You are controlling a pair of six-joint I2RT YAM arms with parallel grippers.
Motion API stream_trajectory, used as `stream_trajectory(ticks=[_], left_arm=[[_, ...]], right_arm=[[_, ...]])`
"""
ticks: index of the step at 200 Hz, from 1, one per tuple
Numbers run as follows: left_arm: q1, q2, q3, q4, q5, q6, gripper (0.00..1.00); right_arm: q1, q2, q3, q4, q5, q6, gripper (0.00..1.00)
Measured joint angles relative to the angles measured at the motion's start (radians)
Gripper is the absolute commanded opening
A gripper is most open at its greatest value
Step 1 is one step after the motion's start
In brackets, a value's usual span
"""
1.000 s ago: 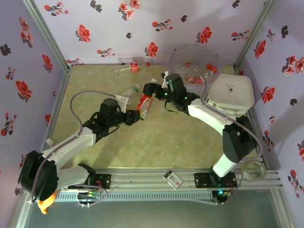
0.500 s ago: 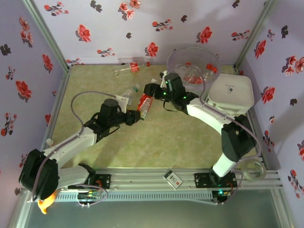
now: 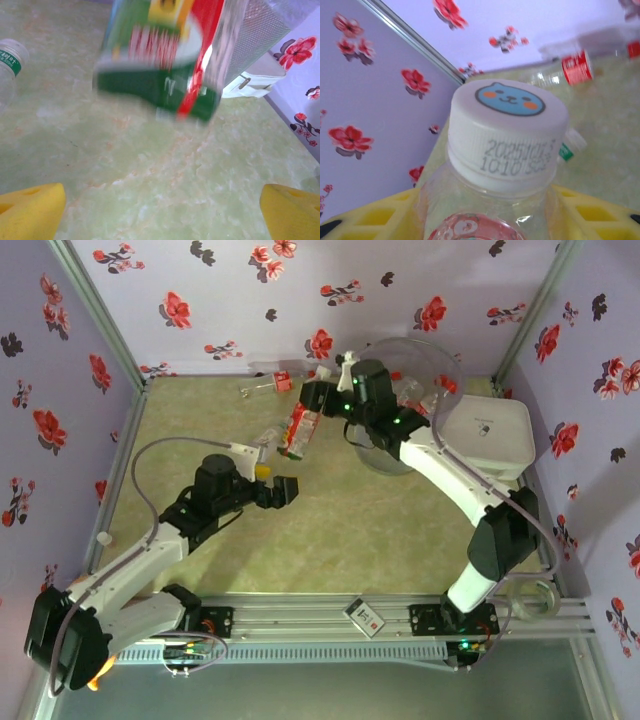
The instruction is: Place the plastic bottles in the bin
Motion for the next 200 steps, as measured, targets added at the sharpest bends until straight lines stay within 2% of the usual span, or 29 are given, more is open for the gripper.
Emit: stream_trajectory(ticks=[28, 48, 89, 117, 147, 200], left_arm=[[0.016, -0.012, -0.009, -0.014, 0.0, 0.0, 1.0], [0.018, -0.002, -0.013, -0.019, 0.0, 0.003, 1.0], [0.023, 0.047, -0.013, -0.024, 0.0, 0.008, 1.0], [0.024, 0.066, -0.013, -0.024, 0.0, 0.008, 1.0], [0.024, 0.087, -0.013, -0.024, 0.0, 0.008, 1.0], [0.031, 0.106, -0.013, -0.024, 0.0, 0.008, 1.0]], right_arm=[[-0.035, -0.037, 0.052, -0.015, 0.034, -0.039, 0.54], [-0.095, -0.088, 0.053, -0.022, 0.049, -0.047, 0.54], [-0.315, -0.203, 0.056, -0.035, 0.063, -0.046, 0.52], [-0.46, -0.219, 0.087, -0.037, 0.064, -0.045, 0.52], [-0.531, -0.171, 0.142, -0.071, 0.065, -0.047, 0.52], [-0.536, 0.048, 0.313, -0.241, 0.0, -0.133, 0.52]])
